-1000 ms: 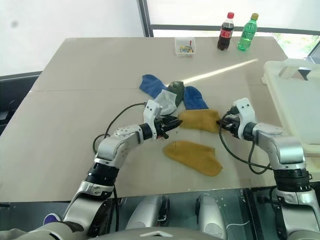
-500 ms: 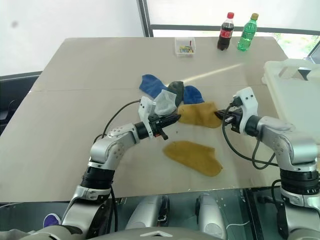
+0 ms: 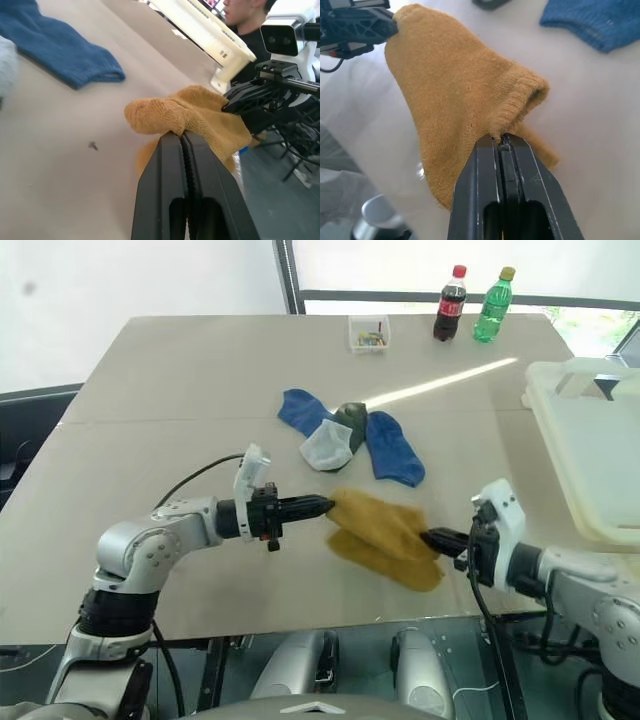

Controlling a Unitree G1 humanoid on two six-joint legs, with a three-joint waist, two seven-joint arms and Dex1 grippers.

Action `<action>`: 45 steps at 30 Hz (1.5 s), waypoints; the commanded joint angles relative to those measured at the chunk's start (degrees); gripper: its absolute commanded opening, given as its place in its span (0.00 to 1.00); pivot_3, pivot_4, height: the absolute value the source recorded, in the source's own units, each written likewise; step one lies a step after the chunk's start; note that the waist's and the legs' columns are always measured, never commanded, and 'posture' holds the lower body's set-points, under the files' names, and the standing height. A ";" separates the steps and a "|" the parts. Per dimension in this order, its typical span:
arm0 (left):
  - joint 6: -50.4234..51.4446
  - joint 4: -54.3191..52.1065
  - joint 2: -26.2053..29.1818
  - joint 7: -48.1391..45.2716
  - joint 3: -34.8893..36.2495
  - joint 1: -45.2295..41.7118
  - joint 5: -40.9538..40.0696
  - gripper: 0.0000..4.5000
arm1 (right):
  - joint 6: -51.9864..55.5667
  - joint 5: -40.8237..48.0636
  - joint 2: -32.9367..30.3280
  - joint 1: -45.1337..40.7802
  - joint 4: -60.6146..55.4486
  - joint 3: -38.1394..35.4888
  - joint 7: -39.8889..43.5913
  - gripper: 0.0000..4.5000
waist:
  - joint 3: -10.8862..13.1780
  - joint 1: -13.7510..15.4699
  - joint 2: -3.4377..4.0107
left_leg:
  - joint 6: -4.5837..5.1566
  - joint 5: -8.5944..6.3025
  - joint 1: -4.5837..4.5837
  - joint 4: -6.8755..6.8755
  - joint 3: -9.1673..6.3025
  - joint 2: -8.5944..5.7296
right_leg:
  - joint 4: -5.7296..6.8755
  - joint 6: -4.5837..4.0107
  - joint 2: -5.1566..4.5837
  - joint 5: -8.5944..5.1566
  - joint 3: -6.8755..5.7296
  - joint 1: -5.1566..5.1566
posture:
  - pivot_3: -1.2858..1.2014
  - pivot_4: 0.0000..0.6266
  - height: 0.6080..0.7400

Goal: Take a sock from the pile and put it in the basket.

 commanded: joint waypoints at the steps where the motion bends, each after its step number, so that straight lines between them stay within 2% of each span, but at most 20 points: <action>1: -1.83 -1.06 0.67 -1.06 -1.68 -0.19 1.03 0.02 | -1.74 0.97 0.27 2.59 -2.97 -0.40 -2.35 0.00 | 0.00 0.01 0.00 | 0.00 0.00 0.01 0.00 0.01 0.00 | 0.00 0.00 0.00 0.00 0.01 0.00 | 0.52 0.24 0.94; 8: -6.80 2.32 0.08 -0.96 -10.40 -0.21 9.15 0.02 | -7.72 -5.89 0.78 6.22 -1.02 6.51 -6.17 0.00 | -0.01 0.03 -0.01 | 0.00 0.00 0.01 0.01 0.04 -0.01 | 0.01 -0.01 0.00 0.00 0.06 -0.02 | 0.52 0.24 0.94; 13: -8.35 3.27 -0.02 -0.76 -11.93 0.72 11.76 0.02 | -12.15 -10.82 -1.13 7.58 0.71 10.66 -5.47 0.00 | -0.01 0.02 0.00 | 0.00 0.00 -0.03 0.01 0.05 0.00 | -0.02 -0.01 0.00 0.00 0.07 -0.05 | 0.52 0.24 0.94; 14: -8.32 3.03 -0.28 -0.86 -11.71 1.00 11.56 0.07 | -13.08 -11.55 -1.52 7.61 1.21 11.18 -5.00 0.00 | -0.01 0.01 0.00 | 0.00 0.00 -0.03 0.01 0.05 0.00 | -0.01 -0.01 0.00 -0.01 0.07 -0.04 | 0.52 0.24 0.94; 16: -8.49 2.46 -0.28 -0.97 -11.47 1.57 11.60 0.19 | -14.69 -12.60 -2.60 7.54 1.98 12.22 -3.71 0.13 | -0.01 0.01 0.00 | 0.00 0.00 -0.02 0.01 0.05 0.00 | -0.01 -0.01 -0.01 -0.01 0.07 -0.04 | 0.52 0.24 0.94; 17: -9.03 2.23 -0.07 -0.99 -11.47 1.87 12.02 0.29 | -15.37 -13.21 -3.60 7.71 1.90 12.94 -2.87 0.21 | -0.01 0.01 0.00 | 0.00 0.00 -0.02 0.01 0.04 0.00 | -0.01 0.00 -0.01 -0.01 0.06 -0.04 | 0.52 0.24 0.94; 21: -10.98 0.33 1.00 -1.51 -8.34 3.38 11.05 0.71 | -17.95 -15.06 -4.90 7.70 1.14 11.39 -2.70 0.63 | -0.01 0.03 0.00 | 0.00 0.00 -0.02 0.01 0.02 0.02 | -0.01 -0.01 -0.01 -0.01 0.04 -0.04 | 0.52 0.24 0.94; 26: -11.87 0.03 1.86 -2.54 -2.38 4.04 7.67 0.71 | -24.34 -11.94 -3.96 8.35 -0.43 5.31 1.86 0.63 | 0.00 0.04 0.00 | 0.00 0.00 -0.02 0.01 0.03 0.03 | -0.01 0.00 -0.02 -0.01 0.05 -0.06 | 0.52 0.24 0.94; 29: -12.46 -0.24 1.04 -3.94 -0.81 2.55 5.58 0.52 | -26.80 -10.09 -4.26 8.21 0.06 3.33 4.64 0.44 | 0.00 0.16 -0.01 | 0.00 0.00 -0.02 0.01 0.02 0.02 | -0.02 0.00 -0.04 -0.01 0.03 -0.04 | 0.52 0.24 0.94; 32: -14.14 -0.88 1.01 -6.58 -2.90 1.45 6.01 0.16 | -28.28 -8.55 -4.66 6.94 0.29 3.95 6.69 0.08 | 0.00 0.12 -0.01 | 0.00 0.00 -0.02 0.02 0.03 0.01 | -0.04 0.00 -0.04 -0.01 0.02 -0.02 | 0.52 0.24 0.94; 33: -14.56 -0.28 0.61 -7.02 -4.09 0.70 6.65 0.06 | -28.80 -9.13 -5.24 6.23 0.31 5.63 7.61 0.00 | 0.00 0.09 -0.01 | 0.00 0.00 -0.02 0.01 0.04 0.01 | -0.03 0.00 -0.03 -0.01 0.03 -0.02 | 0.52 0.24 0.94; 34: -15.10 0.46 0.41 -7.59 -5.76 -0.06 7.80 0.02 | -29.54 -10.82 -5.69 5.50 0.42 8.09 8.00 0.00 | 0.00 0.08 -0.01 | 0.00 0.00 -0.02 0.01 0.03 0.01 | -0.03 0.00 -0.02 -0.01 0.03 -0.02 | 0.52 0.24 0.94; 38: -19.83 6.68 -3.39 -7.42 -14.35 -3.83 15.50 0.02 | -34.10 -21.35 -6.59 2.78 4.46 20.70 8.29 0.00 | -0.02 0.18 0.00 | 0.00 0.00 0.02 0.01 0.04 -0.02 | -0.03 0.00 0.00 -0.01 0.02 0.01 | 0.52 0.24 0.94; 41: -25.00 13.98 -5.94 -6.48 -19.67 -4.51 22.38 0.02 | -39.12 -32.11 -8.25 1.87 11.86 30.19 8.08 0.00 | -0.03 0.09 -0.03 | 0.01 0.00 -0.01 0.02 0.06 -0.07 | -0.04 0.00 0.00 -0.01 0.04 0.01 | 0.52 0.24 0.94; 45: -25.05 15.25 -5.98 -6.30 -19.21 -2.18 23.11 0.02 | -44.20 -36.54 -9.19 3.01 16.24 32.46 10.01 0.00 | -0.29 0.02 -0.22 | 0.02 0.00 0.04 0.02 0.06 -0.03 | -0.04 0.00 0.03 -0.02 0.06 0.02 | 0.52 0.24 0.94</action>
